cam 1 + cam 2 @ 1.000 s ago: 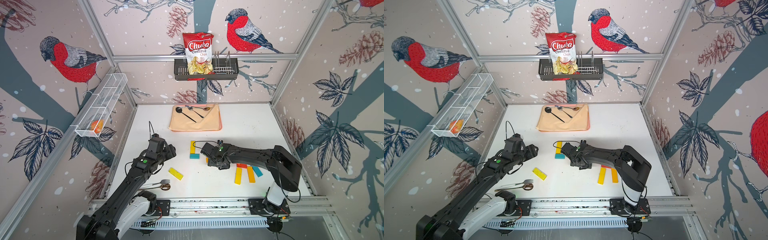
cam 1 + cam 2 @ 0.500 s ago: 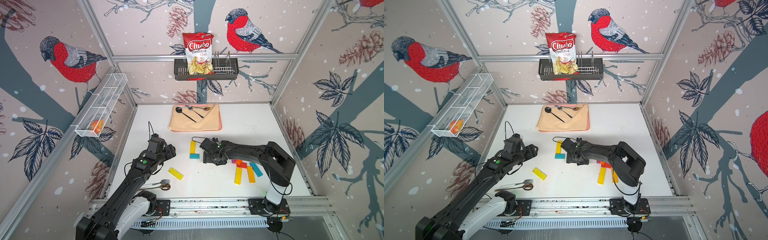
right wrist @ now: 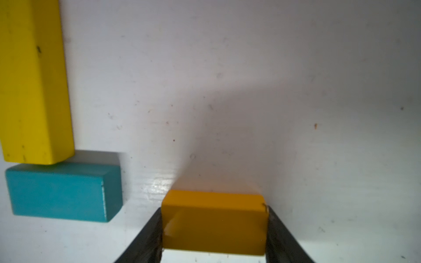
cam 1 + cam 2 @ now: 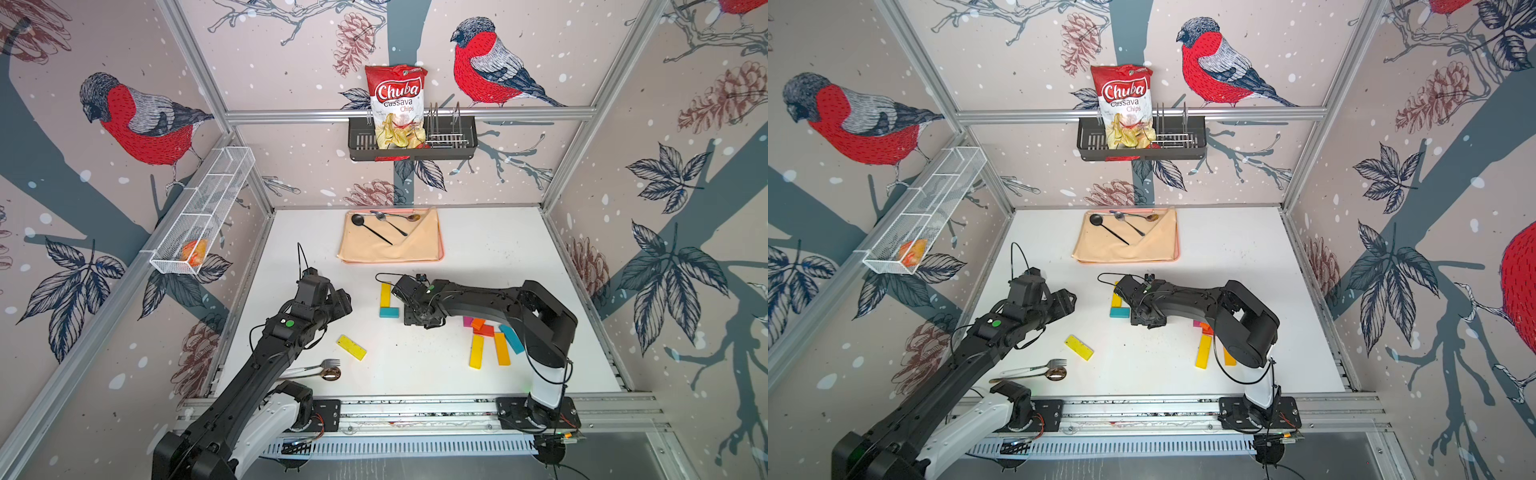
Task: Assemble the letter h with building blocks
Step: Assemble the building block at the center of the board.
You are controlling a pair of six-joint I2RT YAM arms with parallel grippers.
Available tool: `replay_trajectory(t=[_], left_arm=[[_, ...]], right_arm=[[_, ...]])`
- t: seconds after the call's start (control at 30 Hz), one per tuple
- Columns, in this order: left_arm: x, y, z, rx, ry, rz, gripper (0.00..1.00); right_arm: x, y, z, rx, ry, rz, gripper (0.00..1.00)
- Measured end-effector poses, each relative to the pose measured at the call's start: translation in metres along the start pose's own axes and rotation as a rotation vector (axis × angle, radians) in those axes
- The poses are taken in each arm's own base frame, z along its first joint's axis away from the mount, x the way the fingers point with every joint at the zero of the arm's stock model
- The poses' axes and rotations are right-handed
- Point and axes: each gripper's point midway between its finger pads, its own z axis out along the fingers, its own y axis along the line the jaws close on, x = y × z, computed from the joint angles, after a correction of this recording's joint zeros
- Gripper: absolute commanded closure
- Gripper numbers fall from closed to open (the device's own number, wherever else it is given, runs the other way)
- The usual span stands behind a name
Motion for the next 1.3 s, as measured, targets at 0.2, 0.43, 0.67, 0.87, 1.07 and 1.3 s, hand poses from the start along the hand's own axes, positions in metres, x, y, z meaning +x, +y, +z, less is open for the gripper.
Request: replay_trajectory(t=[0.2,0.43,0.67,0.87,1.07,1.3], left_arm=[[0.0,0.0,0.0,-0.001,0.001,0.0,0.26],[0.001,0.001,0.002,-0.006,0.008,0.0,0.26],[0.0,0.0,0.002,-0.004,0.006,0.006,0.27],[0.0,0.0,0.001,-0.003,0.004,0.007,0.27],[0.0,0.0,0.001,-0.001,0.003,0.007,0.27],[0.001,-0.001,0.001,0.003,0.008,0.008,0.27]], right_arm=[[-0.006,0.013,0.001,-0.025,0.004,0.011,0.46],[-0.007,0.005,-0.004,-0.021,0.007,0.043,0.14],[-0.016,-0.003,-0.023,-0.073,-0.024,0.103,0.11],[-0.009,-0.011,-0.016,-0.131,0.01,0.145,0.1],[-0.004,0.012,-0.016,-0.211,0.025,0.14,0.12],[-0.005,0.017,-0.013,-0.231,0.028,0.14,0.12]])
